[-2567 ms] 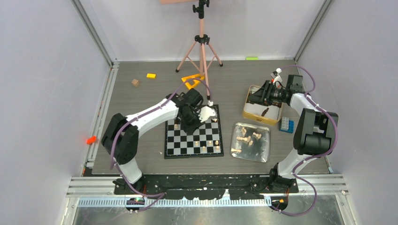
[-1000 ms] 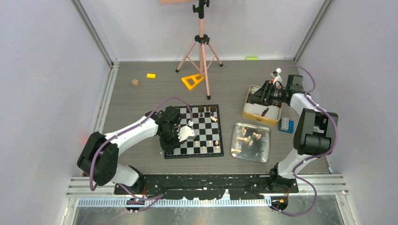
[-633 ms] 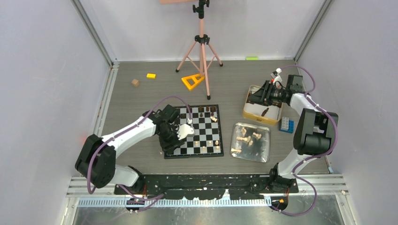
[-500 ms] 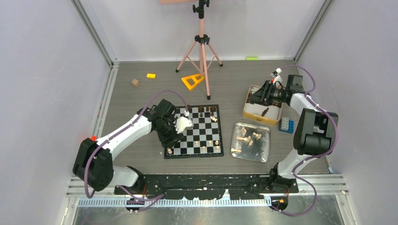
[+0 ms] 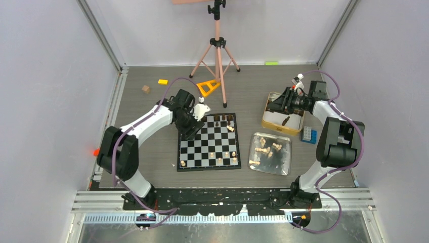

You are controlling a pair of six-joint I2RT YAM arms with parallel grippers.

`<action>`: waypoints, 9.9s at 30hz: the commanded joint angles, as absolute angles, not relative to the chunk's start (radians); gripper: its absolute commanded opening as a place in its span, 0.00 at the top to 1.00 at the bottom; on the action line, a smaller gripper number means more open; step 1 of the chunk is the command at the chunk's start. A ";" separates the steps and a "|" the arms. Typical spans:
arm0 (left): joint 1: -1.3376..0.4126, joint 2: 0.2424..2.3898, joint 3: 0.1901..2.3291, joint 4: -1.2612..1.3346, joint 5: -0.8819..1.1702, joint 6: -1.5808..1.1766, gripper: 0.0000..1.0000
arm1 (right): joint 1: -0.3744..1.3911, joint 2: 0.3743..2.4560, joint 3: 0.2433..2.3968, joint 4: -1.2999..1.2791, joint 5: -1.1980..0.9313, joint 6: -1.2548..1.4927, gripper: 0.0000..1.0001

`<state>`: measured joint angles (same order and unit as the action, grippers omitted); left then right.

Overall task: Set up the chess pieces on the board
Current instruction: Pick up the chess piece from the chessboard, then place the chess piece on the chessboard, then pick up the chess piece from the chessboard, then place the chess piece on the chessboard.

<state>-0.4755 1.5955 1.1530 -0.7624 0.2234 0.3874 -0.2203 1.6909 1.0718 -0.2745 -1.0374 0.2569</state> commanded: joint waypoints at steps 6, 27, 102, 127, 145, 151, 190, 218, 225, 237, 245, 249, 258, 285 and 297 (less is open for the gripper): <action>-0.471 1.698 1.237 -0.736 0.172 0.324 0.43 | -0.225 1.676 1.117 -0.279 -1.043 0.226 0.56; -0.471 1.751 1.253 -0.770 0.206 0.331 0.80 | -0.228 1.672 1.117 -0.283 -1.042 0.222 0.56; -0.902 1.917 1.428 -0.870 0.299 0.411 0.79 | -0.236 1.668 1.120 -0.287 -1.052 0.219 0.56; -0.845 1.678 1.414 -0.842 0.263 0.410 0.48 | -0.147 1.586 1.187 -0.423 -0.922 0.067 0.46; -0.421 1.458 1.262 -0.773 0.382 0.276 0.28 | 0.508 1.726 1.257 -0.521 -0.289 -0.296 0.44; -0.357 1.459 1.246 -0.786 0.444 0.268 0.23 | 0.568 1.763 1.269 -0.521 -0.188 -0.359 0.44; -0.262 1.545 1.296 -0.759 0.604 0.211 0.23 | 0.615 1.880 1.357 -0.563 -0.196 -0.400 0.76; -0.274 1.855 1.517 -0.515 1.113 -0.509 0.33 | 0.617 1.635 1.465 -0.647 -0.331 -0.267 0.99; -0.287 1.919 1.525 -0.457 1.145 -0.689 0.37 | 0.643 1.645 1.490 -0.634 -0.214 -0.261 0.99; -0.312 1.998 1.538 -0.348 1.199 -0.877 0.49 | 0.728 1.689 1.525 -0.627 -0.020 -0.300 0.99; -0.324 2.010 1.503 -0.298 1.209 -0.930 0.57 | 0.751 1.709 1.528 -0.617 0.044 -0.311 0.99; -0.327 2.017 1.492 -0.279 1.210 -0.946 0.58 | 0.751 1.709 1.526 -0.613 0.049 -0.312 0.99; -0.330 2.035 1.484 -0.262 1.211 -0.959 0.57 | 0.753 1.701 1.525 -0.611 0.065 -0.312 0.99; -0.358 2.042 1.430 -0.086 1.239 -1.096 0.94 | 0.753 1.727 1.537 -0.594 0.089 -0.304 0.98; -0.355 2.022 1.435 -0.147 1.231 -1.012 1.00 | 0.752 1.680 1.526 -0.638 0.078 -0.341 0.51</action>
<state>-0.3496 2.0407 1.4204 -0.1127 1.1946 -1.0840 0.7452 1.7176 1.4952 -0.6373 0.0883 -0.3168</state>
